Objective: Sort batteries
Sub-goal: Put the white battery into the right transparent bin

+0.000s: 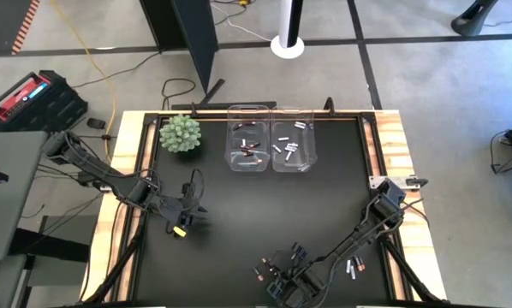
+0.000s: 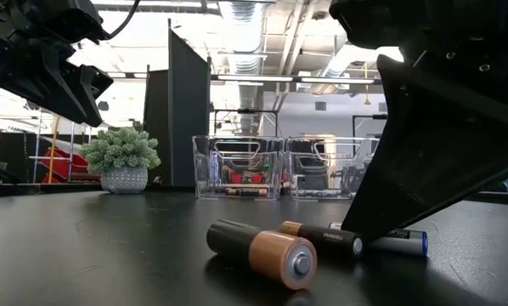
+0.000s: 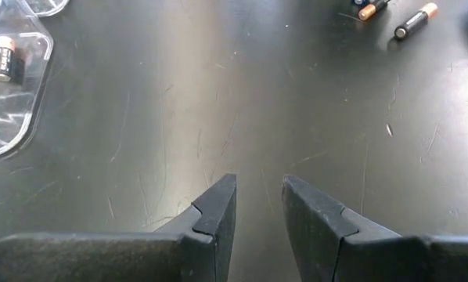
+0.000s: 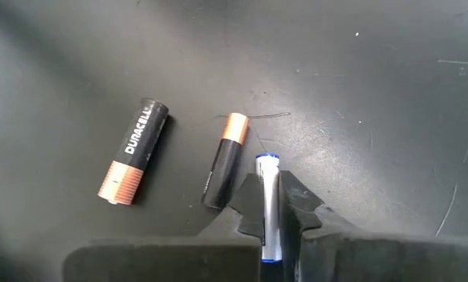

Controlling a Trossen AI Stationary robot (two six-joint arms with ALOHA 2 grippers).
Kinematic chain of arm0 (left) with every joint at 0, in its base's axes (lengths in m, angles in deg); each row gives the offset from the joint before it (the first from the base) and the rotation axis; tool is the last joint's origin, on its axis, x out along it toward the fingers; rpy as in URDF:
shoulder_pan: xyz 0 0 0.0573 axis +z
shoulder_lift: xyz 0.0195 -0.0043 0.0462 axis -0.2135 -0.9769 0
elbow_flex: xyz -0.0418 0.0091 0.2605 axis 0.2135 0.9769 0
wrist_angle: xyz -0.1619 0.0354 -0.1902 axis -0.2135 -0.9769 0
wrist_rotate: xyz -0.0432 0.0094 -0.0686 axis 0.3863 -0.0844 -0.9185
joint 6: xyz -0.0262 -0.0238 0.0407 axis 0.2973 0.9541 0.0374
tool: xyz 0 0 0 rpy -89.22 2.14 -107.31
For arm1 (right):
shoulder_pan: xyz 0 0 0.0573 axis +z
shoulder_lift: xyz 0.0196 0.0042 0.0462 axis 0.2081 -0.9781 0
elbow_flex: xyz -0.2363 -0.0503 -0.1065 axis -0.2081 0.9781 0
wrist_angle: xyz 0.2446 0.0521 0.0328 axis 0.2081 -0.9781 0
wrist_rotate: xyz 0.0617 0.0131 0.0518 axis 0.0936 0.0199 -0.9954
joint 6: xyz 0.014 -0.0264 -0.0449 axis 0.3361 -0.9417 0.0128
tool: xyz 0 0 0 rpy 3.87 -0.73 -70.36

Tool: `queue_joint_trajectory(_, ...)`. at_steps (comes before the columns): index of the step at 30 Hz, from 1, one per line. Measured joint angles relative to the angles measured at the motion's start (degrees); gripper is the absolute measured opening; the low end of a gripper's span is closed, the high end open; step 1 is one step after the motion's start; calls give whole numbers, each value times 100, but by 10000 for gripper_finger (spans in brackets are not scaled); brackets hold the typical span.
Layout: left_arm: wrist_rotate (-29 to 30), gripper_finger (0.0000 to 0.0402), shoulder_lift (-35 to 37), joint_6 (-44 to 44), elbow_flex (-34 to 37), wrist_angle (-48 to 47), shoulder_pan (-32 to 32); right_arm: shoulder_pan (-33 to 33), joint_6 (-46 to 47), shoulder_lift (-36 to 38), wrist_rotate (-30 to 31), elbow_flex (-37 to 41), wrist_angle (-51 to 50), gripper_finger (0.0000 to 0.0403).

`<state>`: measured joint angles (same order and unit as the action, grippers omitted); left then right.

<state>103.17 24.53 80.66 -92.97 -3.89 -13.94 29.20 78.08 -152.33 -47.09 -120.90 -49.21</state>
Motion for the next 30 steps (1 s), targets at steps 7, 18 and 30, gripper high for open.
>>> queue_joint_trajectory(7,0,99,0,0,-1,-2,-1,-7,4,34,-25,5,-43,26)
queue_joint_trajectory(18,0,99,0,-1,0,-11,-1,-198,15,490,-81,33,-992,28)
queue_joint_trajectory(30,0,99,0,-2,2,-24,-2,-1076,-1091,1548,13,24,-2338,29)
